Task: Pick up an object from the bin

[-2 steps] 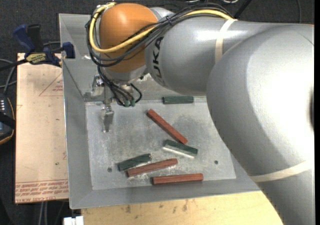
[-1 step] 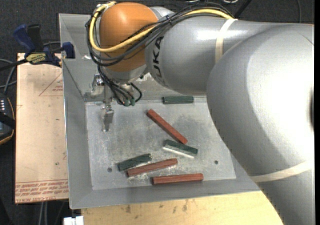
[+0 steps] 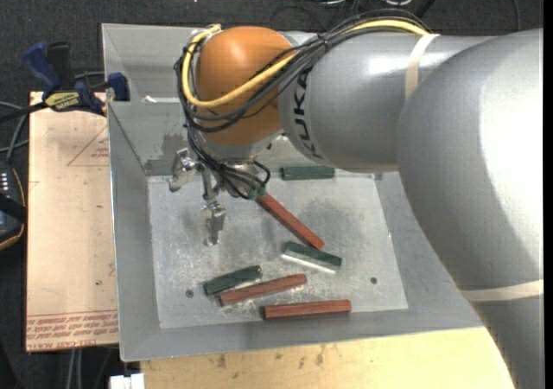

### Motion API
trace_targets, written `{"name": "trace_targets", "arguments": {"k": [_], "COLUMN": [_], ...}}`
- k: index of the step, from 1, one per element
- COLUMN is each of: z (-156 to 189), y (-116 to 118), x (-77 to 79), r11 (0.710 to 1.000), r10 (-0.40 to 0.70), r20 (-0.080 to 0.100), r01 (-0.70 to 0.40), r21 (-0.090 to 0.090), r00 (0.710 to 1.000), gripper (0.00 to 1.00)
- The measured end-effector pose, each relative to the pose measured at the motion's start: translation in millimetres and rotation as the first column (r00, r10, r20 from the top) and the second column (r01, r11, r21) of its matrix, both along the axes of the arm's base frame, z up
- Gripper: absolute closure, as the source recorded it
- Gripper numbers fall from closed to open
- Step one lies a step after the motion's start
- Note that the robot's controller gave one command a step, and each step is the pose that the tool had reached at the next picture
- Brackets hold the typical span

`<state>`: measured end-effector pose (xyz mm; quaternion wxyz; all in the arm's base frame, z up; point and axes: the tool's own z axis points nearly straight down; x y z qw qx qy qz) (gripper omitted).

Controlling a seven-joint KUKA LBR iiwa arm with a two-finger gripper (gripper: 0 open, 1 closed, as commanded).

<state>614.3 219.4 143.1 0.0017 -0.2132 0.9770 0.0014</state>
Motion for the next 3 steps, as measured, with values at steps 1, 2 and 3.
{"name": "trace_targets", "arguments": {"k": [1,2,3], "z": [-13.3,-29.2,-66.4], "y": [-12.3,-0.8,-52.1], "x": [-62.2,-87.4,-90.8], "r11": [0.989,0.977,0.985], "r10": [0.149,0.212,0.175], "r20": [0.0,-0.005,0.012], "r01": [-0.149,-0.212,-0.175], "r21": [-0.003,-0.002,0.004], "r00": [0.989,0.977,0.985], "gripper": [0.0,0.0,1.0]}}
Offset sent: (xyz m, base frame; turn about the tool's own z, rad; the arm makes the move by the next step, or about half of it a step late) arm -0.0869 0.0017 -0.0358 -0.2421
